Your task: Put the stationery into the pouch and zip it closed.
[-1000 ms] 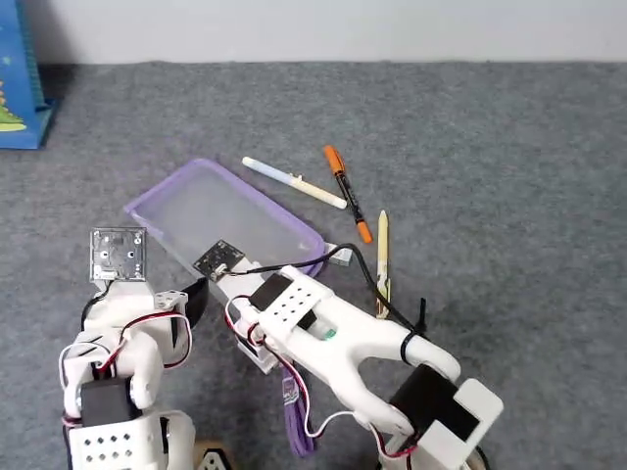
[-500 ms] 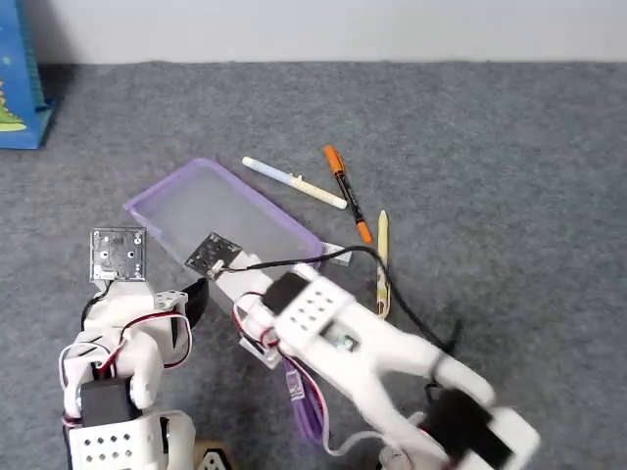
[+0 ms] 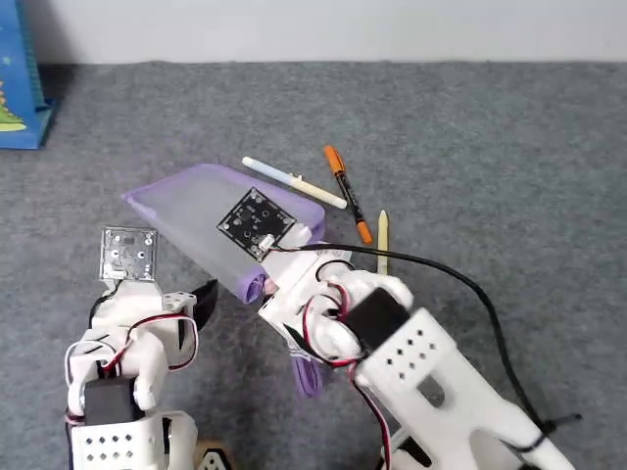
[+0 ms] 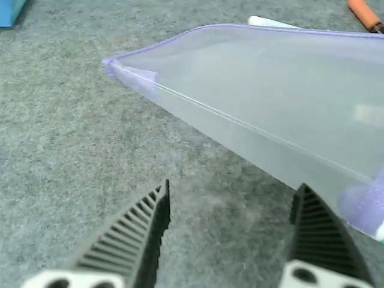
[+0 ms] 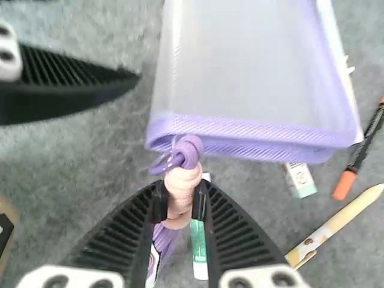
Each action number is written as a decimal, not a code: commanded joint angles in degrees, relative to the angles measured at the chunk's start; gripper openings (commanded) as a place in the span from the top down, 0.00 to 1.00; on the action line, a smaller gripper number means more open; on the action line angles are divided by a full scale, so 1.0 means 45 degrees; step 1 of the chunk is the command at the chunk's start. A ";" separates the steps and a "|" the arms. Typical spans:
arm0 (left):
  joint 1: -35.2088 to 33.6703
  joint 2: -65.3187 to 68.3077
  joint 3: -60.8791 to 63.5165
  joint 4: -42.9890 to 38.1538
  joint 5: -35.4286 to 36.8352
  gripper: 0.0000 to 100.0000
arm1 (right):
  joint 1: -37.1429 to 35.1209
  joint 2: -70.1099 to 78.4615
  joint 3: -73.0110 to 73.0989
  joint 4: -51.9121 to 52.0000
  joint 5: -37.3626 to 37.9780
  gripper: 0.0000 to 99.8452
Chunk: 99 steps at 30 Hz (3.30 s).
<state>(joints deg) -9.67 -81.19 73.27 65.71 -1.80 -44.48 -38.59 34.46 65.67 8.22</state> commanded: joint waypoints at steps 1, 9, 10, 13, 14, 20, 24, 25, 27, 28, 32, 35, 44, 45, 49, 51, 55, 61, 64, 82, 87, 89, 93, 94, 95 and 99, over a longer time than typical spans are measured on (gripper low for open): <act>0.0137 -0.0176 -0.1221 0.0449 0.0039 0.68 | 0.0127 -0.0752 -0.0156 -0.0498 0.0117 0.99; 0.1407 -0.0176 -0.1866 0.1211 0.0117 0.64 | 0.0107 -0.0908 -0.0332 -0.0967 0.0078 0.99; 0.1524 -0.0176 -0.1885 0.1172 0.0117 0.64 | 0.0107 -0.0928 -0.0352 -0.0987 0.0078 0.99; 0.1758 -0.0176 -0.1905 0.1114 0.0137 0.64 | 0.0107 -0.0928 -0.0352 -0.1006 0.0078 0.99; 0.1915 -0.0176 -0.1905 0.1114 0.0137 0.64 | 0.0107 -0.0928 -0.0352 -0.1006 0.0078 0.99; 0.2110 -0.0176 -0.2452 0.1407 0.0449 0.64 | 0.0107 -0.0830 -0.0352 -0.1006 0.0078 0.99; 0.2110 -0.0176 -0.2530 0.1289 0.0547 0.64 | 0.0107 -0.0928 -0.0352 -0.0928 0.0059 0.99; 0.2110 -0.0176 -0.2413 0.1172 0.0547 0.64 | 0.0107 -0.0928 -0.0352 -0.0908 0.0059 0.99; 0.2110 -0.0176 -0.2022 0.0781 0.0547 0.64 | 0.0107 -0.0947 -0.0352 -0.0908 0.0059 0.99; 0.2071 -0.0176 -0.1729 0.0508 0.0547 0.64 | 0.0088 -0.0947 -0.0352 -0.0908 0.0059 0.99; 0.1993 -0.0176 -0.0830 -0.0430 0.0547 0.64 | 0.0088 -0.0967 -0.0371 -0.0752 0.0059 0.99; 0.1993 -0.0176 -0.0576 -0.0586 0.0488 0.64 | 0.0088 -0.0967 -0.0371 -0.0733 0.0059 0.99; 0.1993 -0.0176 0.0244 -0.1387 0.0254 0.73 | 0.0088 -0.0987 -0.0371 -0.0557 0.0059 0.99; 0.1993 -0.0176 0.0420 -0.1582 0.0039 0.74 | 0.0088 -0.1084 -0.0371 -0.0537 0.0059 0.99; 0.1993 -0.0176 0.0576 -0.1836 -0.0254 0.80 | 0.0088 -0.1983 -0.0313 -0.0244 0.0059 0.99; 0.1993 -0.0176 0.0557 -0.1836 -0.0254 0.82 | 0.0088 -0.2276 -0.0293 -0.0068 0.0059 0.99; 0.1993 -0.0176 0.0518 -0.1856 -0.0254 0.91 | 0.0088 -0.2198 -0.0117 0.0068 0.0059 0.99; 0.0918 -0.0176 0.0166 -0.1797 -0.0254 0.99 | -0.0420 -0.1455 0.0762 0.0049 0.0039 0.99; -0.0586 -0.0176 -0.0107 -0.1797 -0.0156 0.98 | -0.0459 -0.0264 0.0840 -0.0264 -0.0527 0.99; -0.3106 -0.0176 -0.0498 -0.1270 0.1973 0.70 | -0.1866 0.8899 -0.2305 -0.1455 -0.1641 0.81; -0.3087 -0.0176 -0.0498 -0.1270 0.1973 0.70 | -0.1905 1.0051 -0.3184 -0.1475 -0.1661 0.81; -0.3087 -0.0176 -0.0498 -0.1270 0.1973 0.70 | -0.2002 1.0403 -0.3497 -0.1475 -0.1661 0.81; -0.3087 -0.0176 -0.0498 -0.1289 0.1973 0.70 | -0.2042 1.0989 -0.4063 -0.1475 -0.1641 0.82; -0.3087 -0.0176 -0.0498 -0.1289 0.1973 0.70 | -0.2042 1.1106 -0.4161 -0.1475 -0.1641 0.83; -0.3087 -0.0176 -0.0479 -0.1289 0.1973 0.70 | -0.2061 1.1204 -0.4239 -0.1475 -0.1641 0.85; -0.3067 -0.0176 -0.0479 -0.1289 0.1954 0.70 | -0.2276 1.1419 -0.4396 -0.1553 -0.1602 0.87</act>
<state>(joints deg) -23.74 -81.27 74.59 59.82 6.46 -53.63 13.01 17.76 59.78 1.19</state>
